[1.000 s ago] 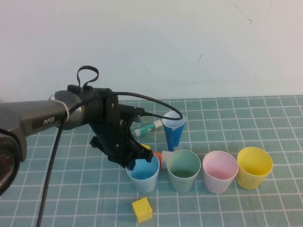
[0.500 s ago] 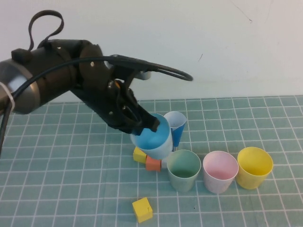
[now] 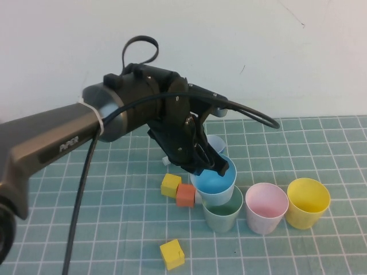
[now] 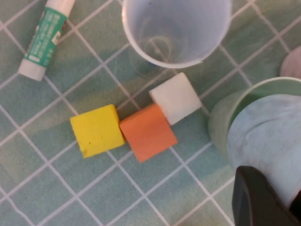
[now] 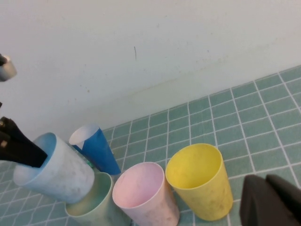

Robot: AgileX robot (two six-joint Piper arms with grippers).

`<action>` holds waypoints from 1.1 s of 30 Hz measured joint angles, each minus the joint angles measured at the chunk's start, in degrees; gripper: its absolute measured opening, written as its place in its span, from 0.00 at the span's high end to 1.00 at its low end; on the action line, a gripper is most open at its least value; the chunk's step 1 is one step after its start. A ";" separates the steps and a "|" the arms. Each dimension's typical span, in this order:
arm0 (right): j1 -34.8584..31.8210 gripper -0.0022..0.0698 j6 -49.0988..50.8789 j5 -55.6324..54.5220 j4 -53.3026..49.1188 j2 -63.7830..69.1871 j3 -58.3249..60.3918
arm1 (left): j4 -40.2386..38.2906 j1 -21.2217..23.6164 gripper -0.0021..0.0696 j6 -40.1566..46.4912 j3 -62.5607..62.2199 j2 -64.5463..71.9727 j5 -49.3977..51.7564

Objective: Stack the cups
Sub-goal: Place the blue cup on the green cup, then pick up the yellow cup

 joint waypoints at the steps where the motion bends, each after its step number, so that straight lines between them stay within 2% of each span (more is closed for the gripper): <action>1: 0.00 0.97 0.00 0.00 0.00 0.00 0.00 | 0.48 0.00 0.96 -0.27 -0.30 0.67 0.00; 12: 0.00 0.97 0.00 0.09 0.00 0.00 0.00 | -0.58 0.00 0.94 -0.68 -1.54 4.64 0.00; 14: 0.00 0.97 0.00 0.09 0.00 0.00 0.00 | -0.90 0.00 0.87 -0.28 -1.64 4.64 0.00; 19: 0.00 0.97 0.00 0.09 0.09 0.00 0.00 | -1.18 0.00 0.57 -0.06 -1.64 4.64 0.00; 21: 0.00 0.97 0.00 0.22 0.40 0.00 0.00 | -0.55 0.00 0.52 -0.06 -1.64 3.60 -0.38; 23: 0.00 0.97 -0.43 1.33 0.64 0.00 0.00 | 1.29 0.00 0.56 -0.06 -1.64 1.68 -0.95; 28: 0.00 0.97 -5.55 8.36 0.52 1.57 -6.09 | 8.00 0.00 0.87 -0.06 -1.64 -6.35 -1.70; 30: 0.00 0.97 -7.31 11.32 -0.45 5.34 -9.97 | 10.04 0.00 0.93 -0.35 -0.87 -10.18 -2.34; 33: 0.00 0.97 -11.28 17.82 -2.30 12.88 -16.15 | 10.99 0.00 0.96 -0.45 2.52 -15.95 -3.70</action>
